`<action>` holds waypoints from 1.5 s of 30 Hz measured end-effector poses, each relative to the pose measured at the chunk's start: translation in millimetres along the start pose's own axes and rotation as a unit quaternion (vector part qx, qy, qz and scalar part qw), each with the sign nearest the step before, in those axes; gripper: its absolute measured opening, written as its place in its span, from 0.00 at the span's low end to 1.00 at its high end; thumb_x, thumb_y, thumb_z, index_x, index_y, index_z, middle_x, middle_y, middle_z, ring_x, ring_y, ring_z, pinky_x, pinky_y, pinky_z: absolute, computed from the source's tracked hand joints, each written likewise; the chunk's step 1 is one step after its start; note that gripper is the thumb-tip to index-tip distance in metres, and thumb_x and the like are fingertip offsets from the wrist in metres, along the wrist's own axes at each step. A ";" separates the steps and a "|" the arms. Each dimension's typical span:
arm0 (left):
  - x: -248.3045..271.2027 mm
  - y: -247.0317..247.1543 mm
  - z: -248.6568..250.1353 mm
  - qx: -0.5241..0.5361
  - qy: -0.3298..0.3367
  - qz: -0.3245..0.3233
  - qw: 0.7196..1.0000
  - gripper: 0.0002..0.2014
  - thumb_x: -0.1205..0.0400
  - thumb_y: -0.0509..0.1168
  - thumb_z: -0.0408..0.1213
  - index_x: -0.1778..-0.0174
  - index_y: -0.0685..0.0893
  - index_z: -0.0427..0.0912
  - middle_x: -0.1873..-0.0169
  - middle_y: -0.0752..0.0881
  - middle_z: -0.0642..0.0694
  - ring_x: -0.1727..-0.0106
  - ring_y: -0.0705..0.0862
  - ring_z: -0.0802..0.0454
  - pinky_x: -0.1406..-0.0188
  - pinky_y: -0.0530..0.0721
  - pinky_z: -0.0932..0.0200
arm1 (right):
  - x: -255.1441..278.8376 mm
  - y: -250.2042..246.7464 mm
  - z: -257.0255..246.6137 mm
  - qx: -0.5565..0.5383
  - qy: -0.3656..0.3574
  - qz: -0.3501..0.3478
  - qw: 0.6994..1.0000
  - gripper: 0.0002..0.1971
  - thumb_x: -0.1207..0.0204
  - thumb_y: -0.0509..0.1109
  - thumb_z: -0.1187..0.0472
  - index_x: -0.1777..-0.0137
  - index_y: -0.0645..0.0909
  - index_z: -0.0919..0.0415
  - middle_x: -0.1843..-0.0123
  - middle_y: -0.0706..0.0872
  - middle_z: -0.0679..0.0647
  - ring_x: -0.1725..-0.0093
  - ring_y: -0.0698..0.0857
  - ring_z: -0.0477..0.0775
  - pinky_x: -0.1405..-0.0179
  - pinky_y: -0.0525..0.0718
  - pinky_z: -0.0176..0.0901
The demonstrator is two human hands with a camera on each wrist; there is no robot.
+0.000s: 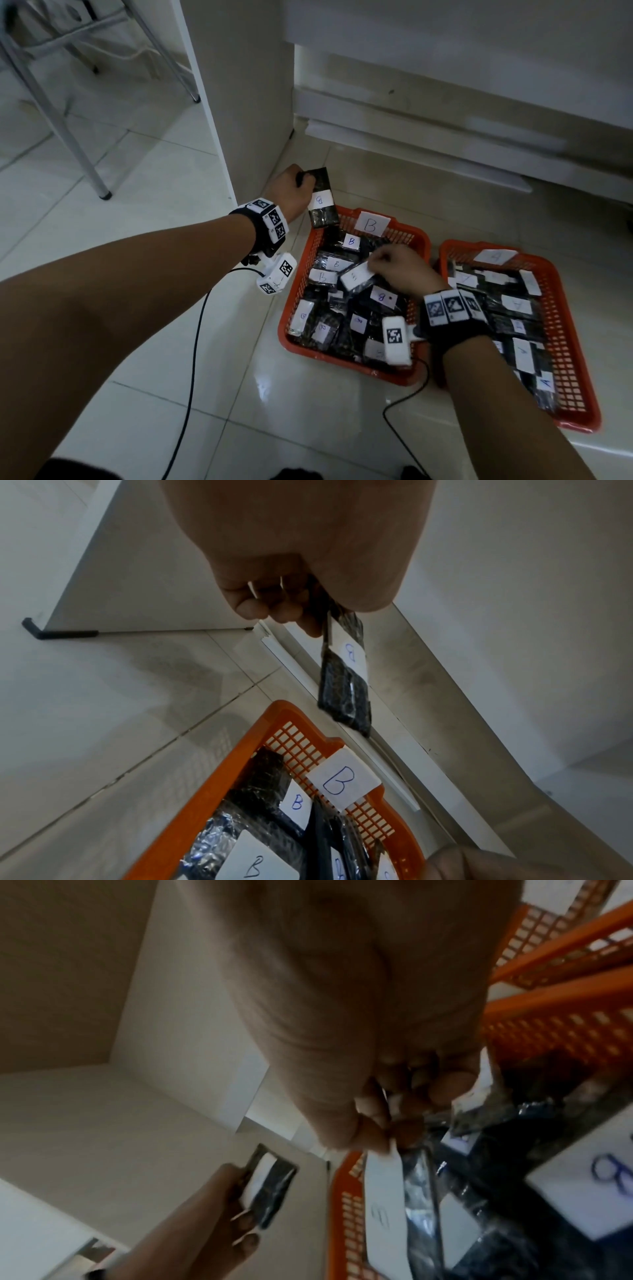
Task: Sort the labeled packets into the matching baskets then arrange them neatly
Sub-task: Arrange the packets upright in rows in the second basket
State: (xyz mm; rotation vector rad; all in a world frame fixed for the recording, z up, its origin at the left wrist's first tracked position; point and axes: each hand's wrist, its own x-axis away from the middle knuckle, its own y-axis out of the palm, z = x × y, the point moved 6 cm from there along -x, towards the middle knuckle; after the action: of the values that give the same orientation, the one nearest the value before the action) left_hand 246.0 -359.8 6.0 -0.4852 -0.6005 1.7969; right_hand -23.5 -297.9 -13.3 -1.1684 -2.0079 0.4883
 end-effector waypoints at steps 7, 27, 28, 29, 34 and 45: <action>0.6 -4.6 -9.7 0.000 -0.005 0.008 1.000 0.15 0.10 0.58 0.43 0.45 0.82 0.35 0.56 0.85 0.41 0.55 0.84 0.41 0.58 0.78 0.54 | -14.6 -25.5 30.9 0.105 0.029 0.160 0.981 0.03 0.15 0.70 0.60 0.45 0.83 0.56 0.46 0.88 0.57 0.53 0.87 0.55 0.55 0.82 0.46; 1.7 6.5 -0.9 0.007 -0.002 -0.007 1.000 0.14 0.10 0.59 0.45 0.46 0.81 0.36 0.57 0.85 0.42 0.56 0.84 0.42 0.60 0.80 0.53 | 27.1 112.3 6.1 0.239 -0.071 -0.103 0.963 0.29 0.32 0.85 0.44 0.40 0.75 0.53 0.43 0.82 0.50 0.41 0.77 0.55 0.49 0.81 0.52; 1.2 4.5 -3.0 0.005 -0.004 -0.006 1.000 0.15 0.11 0.58 0.45 0.45 0.81 0.36 0.57 0.86 0.41 0.55 0.85 0.41 0.57 0.82 0.51 | 24.6 109.3 7.6 0.208 -0.067 -0.111 0.969 0.24 0.30 0.85 0.47 0.44 0.75 0.52 0.47 0.82 0.49 0.45 0.79 0.54 0.53 0.80 0.50; 0.9 2.4 -4.7 0.003 -0.004 -0.004 1.000 0.15 0.11 0.58 0.46 0.45 0.81 0.37 0.56 0.86 0.41 0.55 0.85 0.41 0.55 0.83 0.50 | 22.3 106.1 8.0 0.184 -0.068 -0.118 0.973 0.20 0.27 0.83 0.51 0.46 0.75 0.51 0.49 0.84 0.49 0.47 0.82 0.54 0.54 0.81 0.49; 1.7 -1.8 -5.5 0.000 -0.001 -0.004 1.000 0.14 0.11 0.58 0.46 0.45 0.82 0.38 0.57 0.86 0.41 0.54 0.86 0.40 0.54 0.84 0.49 | 10.2 90.7 8.6 0.146 -0.072 -0.128 0.978 0.10 0.23 0.79 0.60 0.47 0.82 0.50 0.51 0.86 0.46 0.49 0.87 0.52 0.47 0.87 0.49; 2.2 2.1 -6.6 -0.006 -0.009 -0.006 1.000 0.14 0.12 0.58 0.47 0.46 0.81 0.39 0.57 0.87 0.42 0.55 0.86 0.41 0.56 0.83 0.51 | 8.3 105.4 5.7 0.283 -0.136 -0.101 0.944 0.09 0.23 0.78 0.52 0.49 0.84 0.53 0.43 0.83 0.55 0.43 0.83 0.58 0.43 0.85 0.54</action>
State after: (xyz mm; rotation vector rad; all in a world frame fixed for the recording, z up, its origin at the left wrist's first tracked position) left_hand 247.7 -357.2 -0.5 -0.4742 -0.6251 1.7889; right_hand 30.0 -236.7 -81.1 -0.5586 -1.9865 1.0803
